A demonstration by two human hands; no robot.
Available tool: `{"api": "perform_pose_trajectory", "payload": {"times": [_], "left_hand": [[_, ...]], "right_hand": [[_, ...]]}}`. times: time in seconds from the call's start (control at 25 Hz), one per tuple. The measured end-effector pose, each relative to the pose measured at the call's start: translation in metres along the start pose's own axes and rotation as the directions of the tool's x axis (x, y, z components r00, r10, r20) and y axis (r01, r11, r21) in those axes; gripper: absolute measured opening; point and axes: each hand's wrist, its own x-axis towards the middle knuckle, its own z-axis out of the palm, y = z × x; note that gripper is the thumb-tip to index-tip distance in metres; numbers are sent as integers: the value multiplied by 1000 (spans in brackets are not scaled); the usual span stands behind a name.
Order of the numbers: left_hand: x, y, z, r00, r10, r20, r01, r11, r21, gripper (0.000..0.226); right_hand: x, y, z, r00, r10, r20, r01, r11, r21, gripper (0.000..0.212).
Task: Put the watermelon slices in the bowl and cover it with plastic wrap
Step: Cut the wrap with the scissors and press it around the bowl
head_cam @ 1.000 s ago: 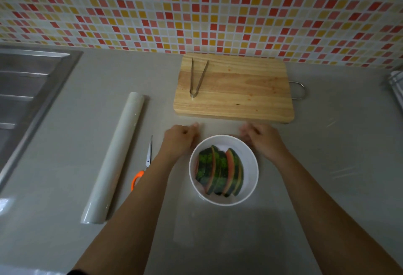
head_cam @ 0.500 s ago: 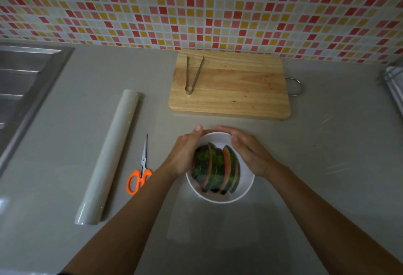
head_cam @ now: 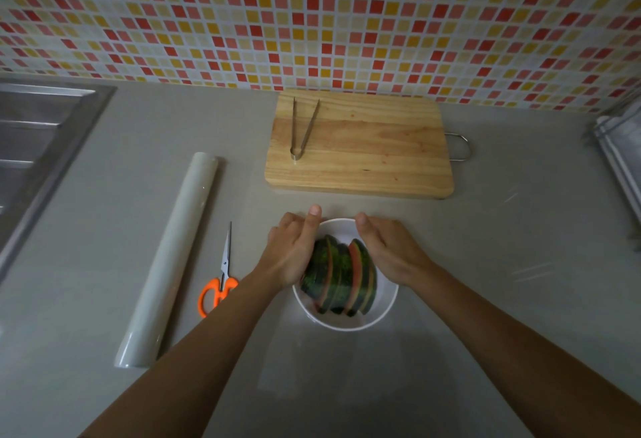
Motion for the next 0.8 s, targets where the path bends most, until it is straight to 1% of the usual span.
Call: {"api": "perform_pose_trajectory", "payload": {"times": [0.12,0.2,0.28,0.32,0.36,0.4,0.44,0.48,0.52,0.56,0.6,0.68,0.76,0.8], "left_hand": [[-1,-4,1,999,-48,-5,47,998,-48,78],[-1,-4,3,995,-88,-36,86,995,-46,86],[0,-1,4,996,-74,-41,76,996,41,85],[2,0,1,997,-65,-39,67,996,64,83],[3,0,-3,997,-58,-41,59,998,33,84],[0,-1,-6,996,-75,-40,71,994,-86,86],[-8,-5,-7,994,-101,-46,85,960,-268,86],[-19,-11,-5,991,-119,-68,75,887,-455,85],[-35,-17,1,990,-119,-80,45,786,-617,80],[-50,-20,10,992,-101,-78,12,685,-728,72],[-62,-21,20,995,-70,-72,-16,601,-799,66],[-72,-19,40,996,-43,-79,-47,502,-864,61],[-69,-12,49,989,-100,-110,-52,457,-888,57],[-64,-7,49,984,-136,-117,-48,432,-901,57]], "right_hand": [[2,-2,3,998,48,-47,-50,997,-52,60],[1,-5,6,992,79,-96,-90,990,-111,68],[0,-7,8,973,166,-164,-194,966,-172,78],[2,-7,8,949,244,-201,-277,949,-153,79],[5,-4,7,913,338,-229,-362,929,-71,78],[5,1,6,874,422,-241,-415,906,82,73],[2,6,5,854,474,-216,-400,862,310,65],[-6,9,6,860,486,-155,-337,770,542,59],[-18,9,8,883,459,-97,-269,666,696,61],[-30,8,12,906,420,-56,-215,569,794,68],[-40,8,17,920,391,-29,-180,488,854,75],[-52,3,32,929,368,-30,-127,394,910,82],[-55,-5,45,919,387,-75,-72,352,933,83],[-54,-7,49,911,397,-113,-42,361,931,81]]}}
